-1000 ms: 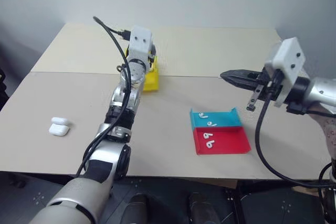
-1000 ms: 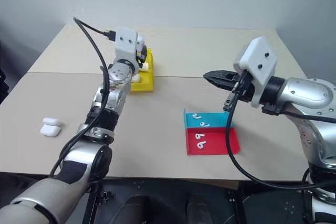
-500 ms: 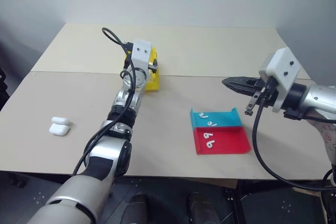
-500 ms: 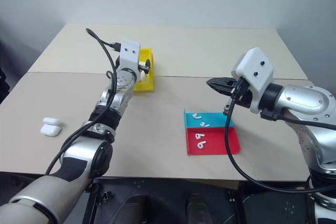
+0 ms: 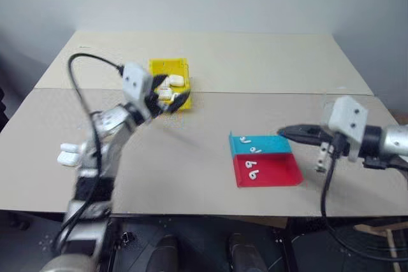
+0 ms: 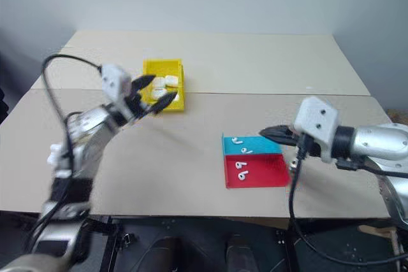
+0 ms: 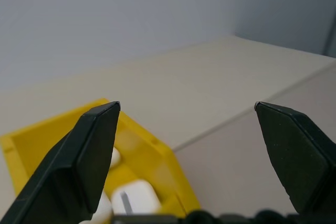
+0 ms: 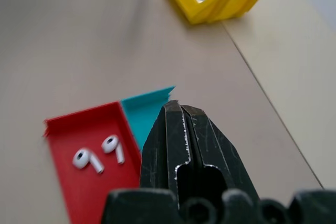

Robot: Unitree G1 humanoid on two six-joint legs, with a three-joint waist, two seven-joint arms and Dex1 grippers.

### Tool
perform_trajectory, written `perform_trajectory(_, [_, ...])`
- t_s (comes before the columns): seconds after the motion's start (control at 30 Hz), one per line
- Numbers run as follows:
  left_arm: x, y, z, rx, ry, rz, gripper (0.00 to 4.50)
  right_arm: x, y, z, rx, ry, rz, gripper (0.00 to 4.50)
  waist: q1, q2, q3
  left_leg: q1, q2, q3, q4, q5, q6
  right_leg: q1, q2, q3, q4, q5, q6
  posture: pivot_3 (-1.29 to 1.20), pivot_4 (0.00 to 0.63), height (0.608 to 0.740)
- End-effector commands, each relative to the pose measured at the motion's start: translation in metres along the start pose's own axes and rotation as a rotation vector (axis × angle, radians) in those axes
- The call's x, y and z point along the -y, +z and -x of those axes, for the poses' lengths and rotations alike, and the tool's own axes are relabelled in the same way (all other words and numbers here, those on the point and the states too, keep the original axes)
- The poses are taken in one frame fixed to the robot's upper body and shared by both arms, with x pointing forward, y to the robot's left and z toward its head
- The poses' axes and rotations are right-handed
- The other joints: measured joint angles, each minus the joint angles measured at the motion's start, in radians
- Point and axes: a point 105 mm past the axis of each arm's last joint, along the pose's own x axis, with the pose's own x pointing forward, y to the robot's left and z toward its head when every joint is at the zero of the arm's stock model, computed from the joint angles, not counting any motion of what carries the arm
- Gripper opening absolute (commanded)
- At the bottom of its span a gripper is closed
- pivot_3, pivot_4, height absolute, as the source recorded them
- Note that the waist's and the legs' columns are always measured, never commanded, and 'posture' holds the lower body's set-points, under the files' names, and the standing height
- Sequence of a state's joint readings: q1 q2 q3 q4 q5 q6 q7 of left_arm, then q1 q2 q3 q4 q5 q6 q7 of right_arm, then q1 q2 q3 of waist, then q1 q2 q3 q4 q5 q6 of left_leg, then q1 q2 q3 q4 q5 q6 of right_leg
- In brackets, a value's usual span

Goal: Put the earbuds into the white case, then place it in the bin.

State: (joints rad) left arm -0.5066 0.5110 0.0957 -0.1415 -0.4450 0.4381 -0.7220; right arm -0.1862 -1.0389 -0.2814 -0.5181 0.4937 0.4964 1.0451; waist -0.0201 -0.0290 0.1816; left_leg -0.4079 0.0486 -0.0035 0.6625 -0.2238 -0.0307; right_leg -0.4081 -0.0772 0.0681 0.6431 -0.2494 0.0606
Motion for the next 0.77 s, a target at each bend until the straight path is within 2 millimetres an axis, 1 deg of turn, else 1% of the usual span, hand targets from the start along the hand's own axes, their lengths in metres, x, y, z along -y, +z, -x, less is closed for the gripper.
perform_trajectory(0.03, [0.032, 0.034, 0.033, 0.055, -0.193, 0.001, 4.46, 0.000, 0.003, 0.017, -0.001, 0.024, 0.045, 0.00, 0.004, 0.000, 0.000, 0.002, 0.000, 0.000, 0.000, 0.000, 0.000, 0.002, 0.000, 0.000, 0.000, 0.000, 0.000, 0.00, 0.150, 0.740])
perform_trajectory(0.13, [0.037, 0.034, 0.064, -0.010, -0.230, 0.017, 4.46, -0.006, -0.008, 0.027, -0.017, 0.076, -0.009, 0.00, 0.005, 0.000, 0.000, 0.006, 0.000, 0.001, 0.000, 0.000, 0.000, 0.006, 0.000, 0.000, -0.001, 0.000, 0.000, 0.00, 0.150, 0.740])
perform_trajectory(0.23, [0.038, 0.034, 0.095, -0.083, -0.235, -0.005, 4.46, -0.007, -0.015, 0.037, -0.025, 0.079, 0.020, 0.00, 0.003, 0.000, 0.000, 0.006, 0.001, 0.001, 0.000, 0.000, 0.000, 0.005, 0.000, 0.000, -0.001, -0.001, -0.001, 0.00, 0.150, 0.740])
perform_trajectory(0.33, [0.039, 0.036, 0.113, -0.118, -0.228, -0.008, 4.46, -0.006, -0.018, 0.046, -0.050, 0.091, 0.039, 0.00, 0.003, 0.000, 0.000, 0.005, 0.001, 0.001, 0.000, 0.000, 0.000, 0.005, 0.000, 0.000, -0.001, -0.001, -0.001, 0.00, 0.150, 0.740])
perform_trajectory(0.5, [0.042, 0.036, 0.120, -0.138, -0.218, -0.030, 4.46, 0.000, -0.019, 0.052, -0.080, 0.106, 0.066, 0.00, 0.006, -0.001, 0.000, 0.007, 0.001, 0.002, 0.000, 0.000, 0.000, 0.006, 0.000, 0.000, -0.001, -0.001, -0.001, 0.00, 0.150, 0.740])
perform_trajectory(0.67, [0.044, 0.042, 0.116, -0.098, -0.220, -0.013, 4.46, 0.006, -0.018, 0.049, -0.075, 0.088, 0.096, 0.00, 0.005, -0.001, 0.000, 0.006, 0.001, 0.002, 0.000, 0.000, 0.000, 0.005, 0.000, 0.000, -0.001, -0.002, -0.001, 0.00, 0.150, 0.740])
perform_trajectory(0.77, [0.044, 0.041, 0.115, -0.105, -0.221, -0.023, 4.46, 0.008, -0.017, 0.046, -0.067, 0.080, 0.087, 0.00, 0.005, -0.001, 0.000, 0.006, 0.001, 0.002, 0.000, 0.000, 0.000, 0.005, 0.000, 0.000, -0.001, -0.001, -0.001, 0.00, 0.150, 0.740])
